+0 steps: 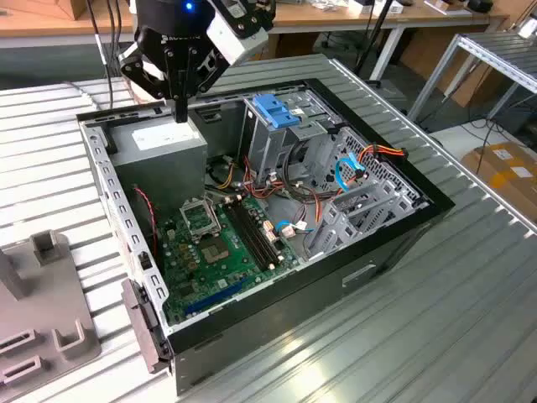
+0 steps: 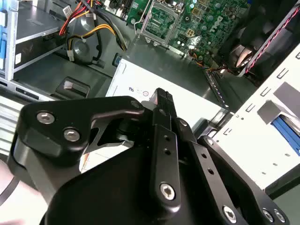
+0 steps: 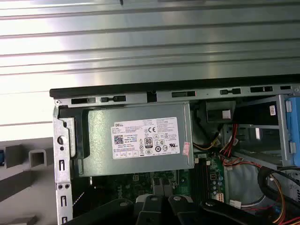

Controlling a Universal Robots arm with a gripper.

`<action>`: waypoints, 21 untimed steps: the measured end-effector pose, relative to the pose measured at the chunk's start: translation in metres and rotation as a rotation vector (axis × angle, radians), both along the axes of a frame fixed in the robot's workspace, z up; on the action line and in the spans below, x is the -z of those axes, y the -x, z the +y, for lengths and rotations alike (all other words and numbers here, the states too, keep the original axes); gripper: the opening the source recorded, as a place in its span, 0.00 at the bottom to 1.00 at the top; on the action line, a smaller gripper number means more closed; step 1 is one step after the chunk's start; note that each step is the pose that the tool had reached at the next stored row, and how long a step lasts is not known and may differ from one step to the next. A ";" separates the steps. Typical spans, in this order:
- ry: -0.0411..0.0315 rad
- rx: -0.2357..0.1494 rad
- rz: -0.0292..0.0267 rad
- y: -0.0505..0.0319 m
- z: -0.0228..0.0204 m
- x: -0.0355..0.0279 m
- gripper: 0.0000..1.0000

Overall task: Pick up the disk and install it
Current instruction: 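Reach for the disk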

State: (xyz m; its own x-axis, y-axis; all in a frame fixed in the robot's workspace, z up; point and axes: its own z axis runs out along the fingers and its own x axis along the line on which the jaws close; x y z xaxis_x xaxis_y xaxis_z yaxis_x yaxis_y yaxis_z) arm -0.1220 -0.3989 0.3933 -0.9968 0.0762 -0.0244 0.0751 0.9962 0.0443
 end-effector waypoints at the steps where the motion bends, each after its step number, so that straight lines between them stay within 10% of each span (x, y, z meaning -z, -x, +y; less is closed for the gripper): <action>1: -0.0001 0.000 -0.0001 0.0000 0.0000 0.0000 0.11; 21: -0.0001 0.000 -0.0001 0.0128 0.0000 0.0000 0.11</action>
State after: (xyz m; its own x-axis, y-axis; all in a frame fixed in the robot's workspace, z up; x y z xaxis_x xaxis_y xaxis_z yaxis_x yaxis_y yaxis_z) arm -0.1347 -0.3989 0.3933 -0.9968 0.0763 -0.0245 0.0752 0.9962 0.0444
